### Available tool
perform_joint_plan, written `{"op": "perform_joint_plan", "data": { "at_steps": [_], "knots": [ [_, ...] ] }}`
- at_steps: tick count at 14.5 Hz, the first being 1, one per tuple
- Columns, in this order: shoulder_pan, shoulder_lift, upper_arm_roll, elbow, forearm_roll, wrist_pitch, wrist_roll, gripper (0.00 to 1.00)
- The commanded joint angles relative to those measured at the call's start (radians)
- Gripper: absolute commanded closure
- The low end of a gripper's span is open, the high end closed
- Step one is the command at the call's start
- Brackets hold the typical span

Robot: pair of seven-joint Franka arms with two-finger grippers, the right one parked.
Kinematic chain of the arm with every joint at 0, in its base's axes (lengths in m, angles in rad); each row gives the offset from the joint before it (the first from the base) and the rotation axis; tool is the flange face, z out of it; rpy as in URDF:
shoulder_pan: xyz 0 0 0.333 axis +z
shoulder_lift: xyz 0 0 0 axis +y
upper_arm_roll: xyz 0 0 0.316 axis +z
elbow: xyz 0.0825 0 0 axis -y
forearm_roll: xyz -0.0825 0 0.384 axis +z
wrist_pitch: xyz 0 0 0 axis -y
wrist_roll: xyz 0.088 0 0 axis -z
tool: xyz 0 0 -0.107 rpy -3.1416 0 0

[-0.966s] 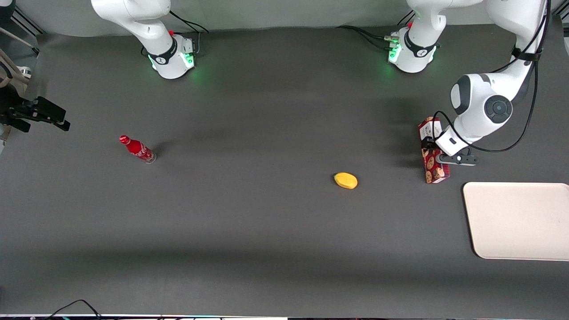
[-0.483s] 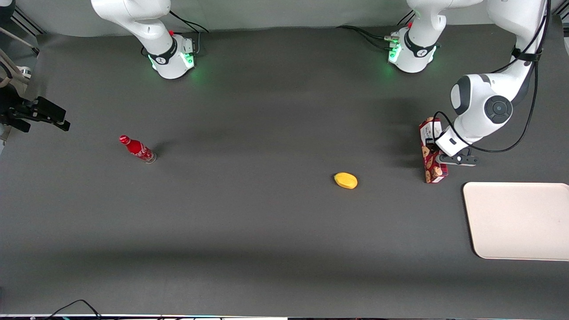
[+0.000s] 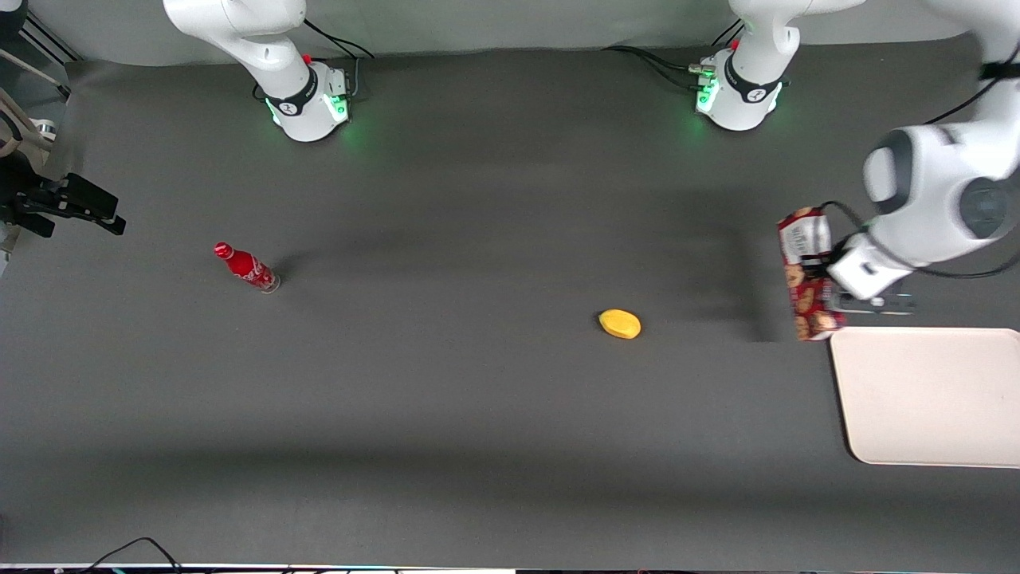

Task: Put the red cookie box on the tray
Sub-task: 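Carry the held box over the cream tray with the left gripper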

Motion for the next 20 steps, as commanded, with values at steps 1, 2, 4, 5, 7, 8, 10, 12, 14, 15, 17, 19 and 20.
{"op": "perform_joint_plan", "data": {
  "at_steps": [1,2,4,5,7,8,10,12,14,15,17,19,20],
  "knots": [
    [0.015,0.017,0.061,0.320,0.012,-0.286,0.030,1.00],
    [0.015,0.034,0.090,0.391,0.027,-0.313,0.074,1.00],
    [0.013,0.101,0.177,0.512,0.046,-0.316,0.185,1.00],
    [0.013,0.153,0.226,0.569,0.040,-0.299,0.256,1.00],
    [0.021,0.270,0.310,0.684,0.000,-0.291,0.372,1.00],
    [0.034,0.336,0.350,0.753,-0.032,-0.291,0.397,1.00],
    [0.100,0.469,0.363,0.889,-0.090,-0.278,0.421,1.00],
    [0.171,0.597,0.345,0.995,-0.126,-0.241,0.450,1.00],
    [0.237,0.698,0.306,1.059,-0.159,-0.160,0.512,1.00],
    [0.246,0.741,0.305,1.066,-0.160,-0.123,0.530,1.00],
    [0.268,0.812,0.303,1.067,-0.161,-0.026,0.585,1.00],
    [0.271,0.846,0.303,1.067,-0.161,0.032,0.595,1.00],
    [0.269,0.852,0.305,1.068,-0.161,0.040,0.595,1.00]
  ]
}}
